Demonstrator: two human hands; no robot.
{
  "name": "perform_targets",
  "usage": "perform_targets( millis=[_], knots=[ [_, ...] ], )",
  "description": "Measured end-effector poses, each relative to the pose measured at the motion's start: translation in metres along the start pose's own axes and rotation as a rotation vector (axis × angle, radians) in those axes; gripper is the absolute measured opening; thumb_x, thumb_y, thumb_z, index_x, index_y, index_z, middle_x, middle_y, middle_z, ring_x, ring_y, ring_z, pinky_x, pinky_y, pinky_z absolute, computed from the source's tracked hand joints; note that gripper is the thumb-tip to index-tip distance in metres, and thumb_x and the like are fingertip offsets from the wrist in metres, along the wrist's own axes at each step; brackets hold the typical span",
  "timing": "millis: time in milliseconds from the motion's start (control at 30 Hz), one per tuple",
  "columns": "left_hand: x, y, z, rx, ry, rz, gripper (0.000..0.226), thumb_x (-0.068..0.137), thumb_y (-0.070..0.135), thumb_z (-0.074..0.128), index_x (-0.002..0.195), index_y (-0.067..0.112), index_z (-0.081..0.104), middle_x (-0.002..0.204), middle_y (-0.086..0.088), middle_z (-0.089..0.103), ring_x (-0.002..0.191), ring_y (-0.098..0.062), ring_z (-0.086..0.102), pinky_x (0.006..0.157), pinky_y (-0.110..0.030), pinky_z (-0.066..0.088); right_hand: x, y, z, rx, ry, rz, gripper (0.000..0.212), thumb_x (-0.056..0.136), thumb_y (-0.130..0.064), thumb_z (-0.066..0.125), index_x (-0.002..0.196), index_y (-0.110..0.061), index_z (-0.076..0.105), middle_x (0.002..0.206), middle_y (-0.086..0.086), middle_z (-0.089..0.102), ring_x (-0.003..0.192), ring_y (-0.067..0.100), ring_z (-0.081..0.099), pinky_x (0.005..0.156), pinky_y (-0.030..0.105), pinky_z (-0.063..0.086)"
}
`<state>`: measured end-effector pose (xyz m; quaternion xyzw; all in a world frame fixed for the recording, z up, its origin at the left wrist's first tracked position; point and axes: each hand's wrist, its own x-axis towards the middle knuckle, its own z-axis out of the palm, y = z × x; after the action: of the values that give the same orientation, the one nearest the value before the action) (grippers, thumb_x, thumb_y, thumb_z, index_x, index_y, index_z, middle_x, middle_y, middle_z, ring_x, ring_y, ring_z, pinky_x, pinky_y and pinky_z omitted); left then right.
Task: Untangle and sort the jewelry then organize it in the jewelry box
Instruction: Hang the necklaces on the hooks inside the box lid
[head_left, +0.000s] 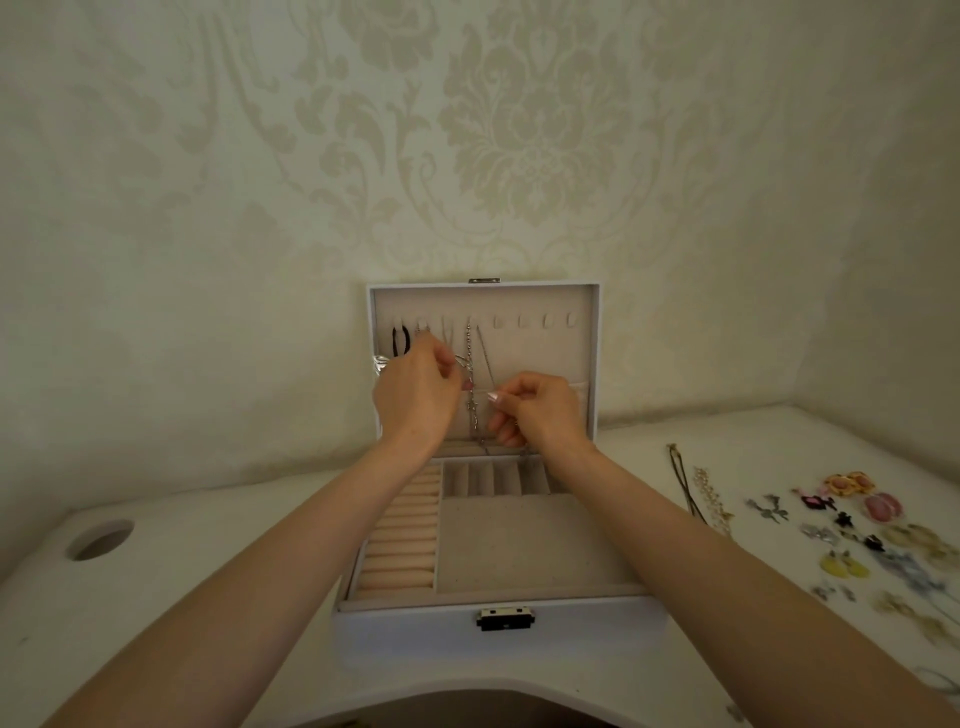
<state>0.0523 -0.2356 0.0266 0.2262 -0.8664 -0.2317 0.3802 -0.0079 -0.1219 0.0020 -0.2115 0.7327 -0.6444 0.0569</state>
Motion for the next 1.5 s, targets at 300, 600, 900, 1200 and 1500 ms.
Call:
perform_targets(
  millis=[300,600,900,1200,1500],
  knots=[
    [-0.005,0.001,0.015,0.075,-0.045,0.05,0.024,0.086,0.032,0.062,0.103,0.018,0.054,0.095,0.004,0.068,0.093,-0.02,0.063,0.074,-0.034,0.048,-0.003,-0.003,-0.002,0.113,-0.004,-0.022,0.015,0.087,-0.005,0.065,0.072,-0.01,0.064,0.055,0.001,0.062,0.043,0.006,0.053,0.043,0.017,0.041],
    [0.004,0.002,0.018,0.151,-0.026,0.075,0.015,0.087,0.025,0.052,0.094,0.014,0.061,0.094,-0.004,0.067,0.095,-0.027,0.061,0.068,-0.034,0.041,0.012,-0.044,-0.005,0.377,-0.047,-0.124,0.009,0.092,-0.013,0.059,0.084,-0.016,0.061,0.096,0.0,0.072,0.064,0.006,0.055,0.054,0.017,0.044],
    [0.004,0.004,0.002,0.047,0.019,0.008,0.017,0.091,0.026,0.053,0.095,0.011,0.06,0.088,-0.004,0.067,0.086,-0.025,0.061,0.065,-0.03,0.035,0.022,-0.052,0.001,0.351,-0.184,-0.228,0.017,0.095,-0.012,0.053,0.08,-0.018,0.056,0.115,0.001,0.063,0.084,0.007,0.056,0.069,0.021,0.043],
    [0.007,0.007,-0.011,-0.266,0.056,0.002,0.006,0.084,0.018,0.058,0.087,0.016,0.054,0.088,0.004,0.056,0.08,-0.018,0.055,0.07,-0.031,0.042,0.014,-0.048,-0.009,0.437,-0.237,-0.112,0.011,0.094,-0.014,0.054,0.085,-0.013,0.061,0.085,0.004,0.07,0.059,0.012,0.057,0.056,0.023,0.046],
    [0.001,0.003,-0.011,-0.225,-0.331,0.108,0.023,0.075,0.019,0.061,0.099,0.021,0.061,0.099,0.002,0.065,0.094,-0.019,0.06,0.086,-0.033,0.048,0.003,-0.049,-0.023,0.069,-0.184,-0.147,0.011,0.087,-0.018,0.067,0.083,-0.009,0.069,0.04,-0.005,0.046,0.038,0.007,0.035,0.04,0.018,0.027]
  ],
)
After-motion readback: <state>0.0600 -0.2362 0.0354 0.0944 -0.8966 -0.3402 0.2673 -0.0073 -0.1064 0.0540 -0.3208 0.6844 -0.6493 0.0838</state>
